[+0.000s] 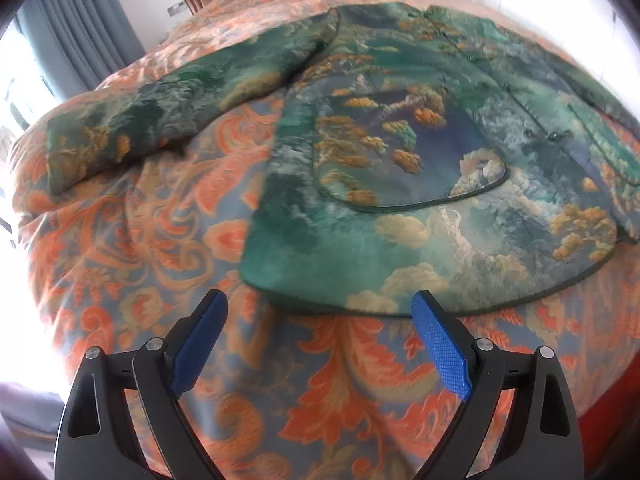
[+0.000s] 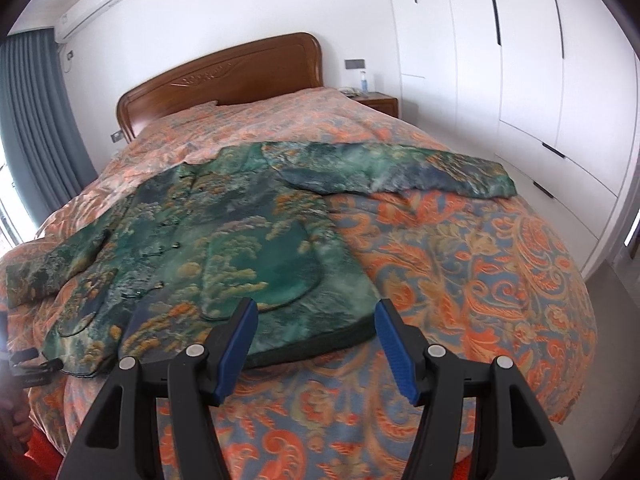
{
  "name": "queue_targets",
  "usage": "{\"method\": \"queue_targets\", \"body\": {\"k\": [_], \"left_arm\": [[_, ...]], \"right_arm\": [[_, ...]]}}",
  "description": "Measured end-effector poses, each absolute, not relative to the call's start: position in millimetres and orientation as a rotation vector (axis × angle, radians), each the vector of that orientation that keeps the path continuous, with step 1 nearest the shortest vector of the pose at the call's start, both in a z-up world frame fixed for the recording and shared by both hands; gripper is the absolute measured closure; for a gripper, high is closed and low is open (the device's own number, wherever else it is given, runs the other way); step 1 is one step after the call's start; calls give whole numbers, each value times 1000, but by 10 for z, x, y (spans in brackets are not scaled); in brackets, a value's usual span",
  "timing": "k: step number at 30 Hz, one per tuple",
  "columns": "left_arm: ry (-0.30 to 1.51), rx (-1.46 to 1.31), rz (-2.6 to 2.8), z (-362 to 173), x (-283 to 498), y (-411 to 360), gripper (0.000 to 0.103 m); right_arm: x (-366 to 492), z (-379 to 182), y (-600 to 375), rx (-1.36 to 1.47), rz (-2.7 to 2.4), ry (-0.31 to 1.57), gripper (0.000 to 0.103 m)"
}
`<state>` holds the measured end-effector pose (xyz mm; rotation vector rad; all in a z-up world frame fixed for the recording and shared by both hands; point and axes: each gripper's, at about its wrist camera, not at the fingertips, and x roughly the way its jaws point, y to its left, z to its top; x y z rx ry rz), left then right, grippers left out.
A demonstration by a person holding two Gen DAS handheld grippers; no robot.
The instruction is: Fold large clothes
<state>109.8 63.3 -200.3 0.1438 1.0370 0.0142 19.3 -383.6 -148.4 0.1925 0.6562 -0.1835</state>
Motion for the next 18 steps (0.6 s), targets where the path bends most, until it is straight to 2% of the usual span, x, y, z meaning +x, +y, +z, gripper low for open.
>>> {"method": "queue_targets", "body": {"k": [4,8,15,18], "left_arm": [[1035,-75,-48,-1895,1072,1006,8],[1087,-287,-146,-2008,1219,1276,8],[1182,-331,-161,-2322,1555,1246,8],[1221,-269,-169,-2442,1658,1133,8]], "right_arm": [[255,-1512,-4080,228,-173,695,41],[409,-1546,-4446,315,-118,763,41],[843,-1944,-4816,489,64,950,41],[1002,-2043,-4773,446,76,977,41]]}}
